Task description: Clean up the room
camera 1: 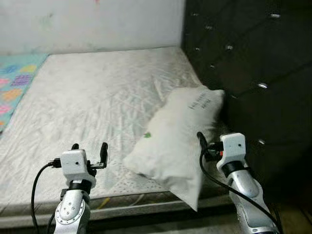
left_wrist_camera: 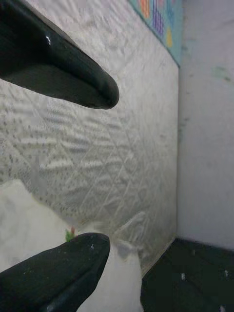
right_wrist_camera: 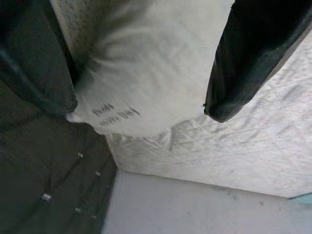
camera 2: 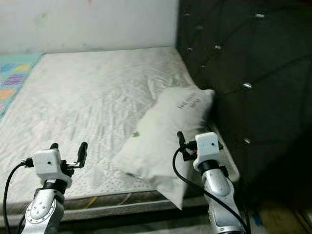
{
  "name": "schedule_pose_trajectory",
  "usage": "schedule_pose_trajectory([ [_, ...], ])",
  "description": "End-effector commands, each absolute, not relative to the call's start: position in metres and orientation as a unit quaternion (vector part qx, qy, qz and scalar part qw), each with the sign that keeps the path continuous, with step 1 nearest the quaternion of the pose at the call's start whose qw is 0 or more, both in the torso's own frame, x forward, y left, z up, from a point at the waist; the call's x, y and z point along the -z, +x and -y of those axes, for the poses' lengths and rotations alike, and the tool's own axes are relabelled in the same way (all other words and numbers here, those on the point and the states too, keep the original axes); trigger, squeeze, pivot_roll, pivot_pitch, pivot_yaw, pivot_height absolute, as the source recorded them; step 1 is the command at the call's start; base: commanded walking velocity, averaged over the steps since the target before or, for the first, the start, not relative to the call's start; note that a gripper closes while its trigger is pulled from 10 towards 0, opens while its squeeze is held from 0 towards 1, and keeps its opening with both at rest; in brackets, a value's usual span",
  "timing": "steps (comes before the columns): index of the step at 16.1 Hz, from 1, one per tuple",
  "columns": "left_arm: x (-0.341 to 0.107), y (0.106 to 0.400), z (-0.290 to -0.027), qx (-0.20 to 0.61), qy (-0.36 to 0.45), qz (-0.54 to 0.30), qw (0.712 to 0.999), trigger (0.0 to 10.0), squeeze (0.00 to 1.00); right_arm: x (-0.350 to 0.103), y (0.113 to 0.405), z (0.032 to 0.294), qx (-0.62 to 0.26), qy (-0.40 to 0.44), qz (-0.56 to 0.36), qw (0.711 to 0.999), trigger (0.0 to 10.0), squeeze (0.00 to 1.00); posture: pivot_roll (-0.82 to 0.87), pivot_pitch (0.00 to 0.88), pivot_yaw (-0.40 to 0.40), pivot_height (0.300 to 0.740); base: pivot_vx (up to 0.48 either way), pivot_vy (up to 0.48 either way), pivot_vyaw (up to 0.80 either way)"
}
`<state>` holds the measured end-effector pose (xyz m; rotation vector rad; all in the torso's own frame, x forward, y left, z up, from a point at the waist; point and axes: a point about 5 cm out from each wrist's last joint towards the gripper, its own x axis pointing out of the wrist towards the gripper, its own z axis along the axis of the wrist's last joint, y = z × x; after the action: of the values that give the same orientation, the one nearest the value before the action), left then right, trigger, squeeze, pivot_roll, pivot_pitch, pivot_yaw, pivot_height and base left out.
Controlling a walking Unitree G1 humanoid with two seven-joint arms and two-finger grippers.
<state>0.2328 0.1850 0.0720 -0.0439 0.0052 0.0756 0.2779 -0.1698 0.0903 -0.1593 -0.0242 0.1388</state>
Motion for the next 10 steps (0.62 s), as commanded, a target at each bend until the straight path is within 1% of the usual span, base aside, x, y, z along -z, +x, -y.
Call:
schedule_pose_trajectory([
  [1,-0.0716,0.2326,-0.1878,-0.042,-0.016,-0.006,0.999,10.0,0.0,-0.0951,0.2792,0.1688,-0.069,-0.084,0.019,0.994,10.0,0.0,-0.15,0.0,0.071,0.74,0.0,0.0,0.0],
  [3,-0.072,0.2332,-0.1866,-0.039,-0.015,-0.006,0.999,10.0,0.0,-0.094,0.2796,0.1671,-0.072,-0.1,0.016,0.992,10.0,0.0,-0.15,0.0,0.073,0.74,0.0,0.0,0.0],
  [10,-0.0717,0.2342,-0.1875,-0.036,-0.011,-0.006,0.999,10.0,0.0,-0.0905,0.2798,0.1619,-0.075,-0.085,0.004,0.994,10.0,0.0,-0.15,0.0,0.078,0.74,0.0,0.0,0.0],
])
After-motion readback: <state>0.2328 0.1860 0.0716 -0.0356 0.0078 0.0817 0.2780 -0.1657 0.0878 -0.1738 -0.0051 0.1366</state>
